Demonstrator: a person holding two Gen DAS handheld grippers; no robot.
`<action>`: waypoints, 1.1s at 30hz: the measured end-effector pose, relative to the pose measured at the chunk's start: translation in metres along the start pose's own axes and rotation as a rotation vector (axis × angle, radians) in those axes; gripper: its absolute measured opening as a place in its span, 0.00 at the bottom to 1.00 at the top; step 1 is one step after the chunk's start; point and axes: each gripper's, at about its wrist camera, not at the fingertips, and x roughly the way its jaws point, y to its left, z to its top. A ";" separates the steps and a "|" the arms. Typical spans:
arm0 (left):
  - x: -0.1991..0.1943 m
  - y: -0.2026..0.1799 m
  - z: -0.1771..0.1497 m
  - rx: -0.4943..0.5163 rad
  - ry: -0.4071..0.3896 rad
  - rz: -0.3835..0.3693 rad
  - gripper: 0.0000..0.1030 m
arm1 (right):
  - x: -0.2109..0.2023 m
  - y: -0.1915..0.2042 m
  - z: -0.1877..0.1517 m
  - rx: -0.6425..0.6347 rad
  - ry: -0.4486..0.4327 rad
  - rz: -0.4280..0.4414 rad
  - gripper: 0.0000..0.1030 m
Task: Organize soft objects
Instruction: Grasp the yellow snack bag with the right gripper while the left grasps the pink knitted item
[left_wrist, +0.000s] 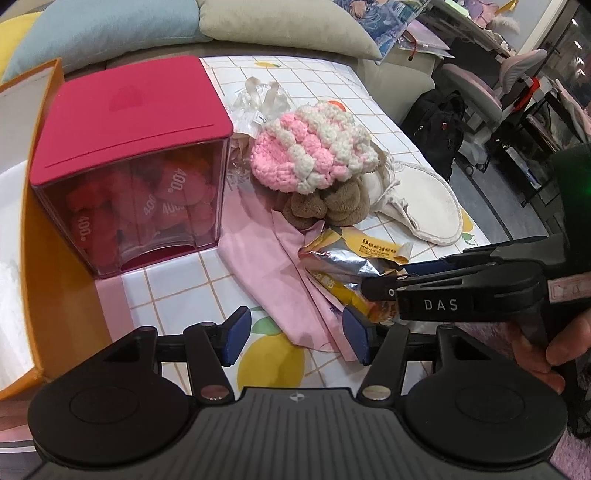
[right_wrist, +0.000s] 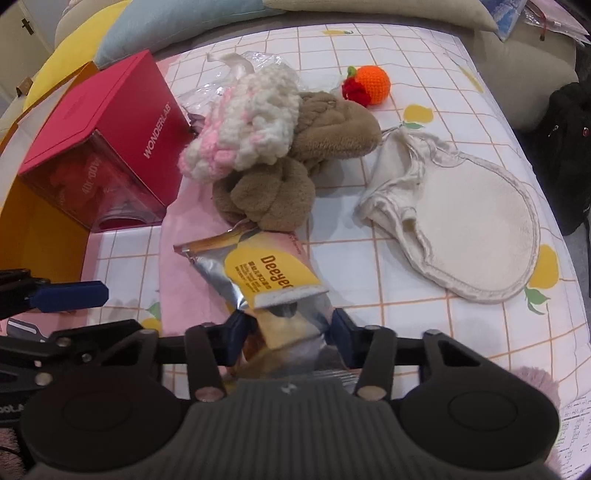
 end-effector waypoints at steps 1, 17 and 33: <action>0.000 -0.001 0.001 -0.002 -0.001 -0.003 0.65 | -0.001 0.001 0.000 -0.004 -0.002 0.005 0.36; -0.013 -0.049 0.038 0.417 -0.169 0.131 0.65 | -0.061 -0.028 -0.031 0.230 -0.190 -0.064 0.14; 0.046 -0.056 0.067 0.509 -0.121 0.191 0.55 | -0.021 -0.043 -0.020 0.367 -0.105 -0.085 0.31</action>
